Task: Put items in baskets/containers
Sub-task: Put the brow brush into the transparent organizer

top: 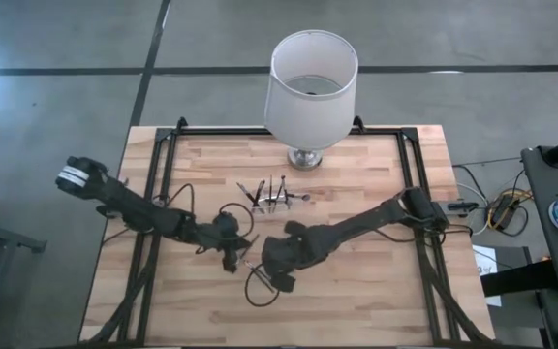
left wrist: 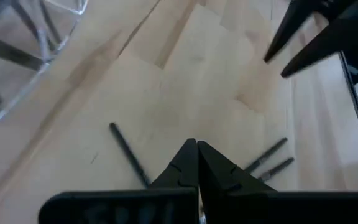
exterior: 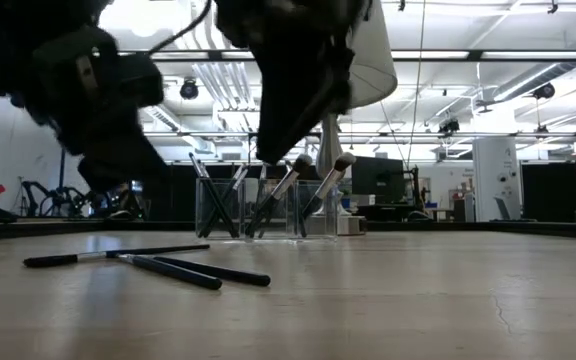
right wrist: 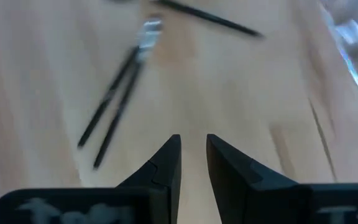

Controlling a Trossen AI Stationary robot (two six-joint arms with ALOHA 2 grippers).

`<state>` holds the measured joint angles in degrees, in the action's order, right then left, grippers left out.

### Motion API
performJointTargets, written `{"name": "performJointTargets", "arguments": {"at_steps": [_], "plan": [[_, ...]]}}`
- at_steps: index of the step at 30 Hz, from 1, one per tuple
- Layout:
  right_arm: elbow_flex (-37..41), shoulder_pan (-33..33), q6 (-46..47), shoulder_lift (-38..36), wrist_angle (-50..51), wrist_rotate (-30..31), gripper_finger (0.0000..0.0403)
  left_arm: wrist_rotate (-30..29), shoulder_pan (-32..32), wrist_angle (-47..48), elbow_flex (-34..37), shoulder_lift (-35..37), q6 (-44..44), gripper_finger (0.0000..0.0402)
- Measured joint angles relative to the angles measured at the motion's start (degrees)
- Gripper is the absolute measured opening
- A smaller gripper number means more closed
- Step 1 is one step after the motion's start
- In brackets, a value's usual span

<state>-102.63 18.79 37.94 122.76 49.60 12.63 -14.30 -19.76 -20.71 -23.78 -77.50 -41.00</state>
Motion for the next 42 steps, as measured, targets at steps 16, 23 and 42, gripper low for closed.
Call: {"name": "performJointTargets", "arguments": {"at_steps": [16,23,42], "plan": [[-12.64,-7.46,-51.98,8.83,-7.92,-9.03,0.0154,-20.89,-19.41,47.17,-0.1,21.19,-40.23,0.0],[-26.27,-8.07,-55.27,19.12,-3.4,-10.99,0.018,-23.7,-23.42,55.45,-0.06,21.37,-54.77,0.0],[-31.45,-8.19,-55.01,28.12,-5.9,-14.47,0.0136,-24.15,-24.07,55.43,-0.08,23.45,-49.98,0.0]]}}
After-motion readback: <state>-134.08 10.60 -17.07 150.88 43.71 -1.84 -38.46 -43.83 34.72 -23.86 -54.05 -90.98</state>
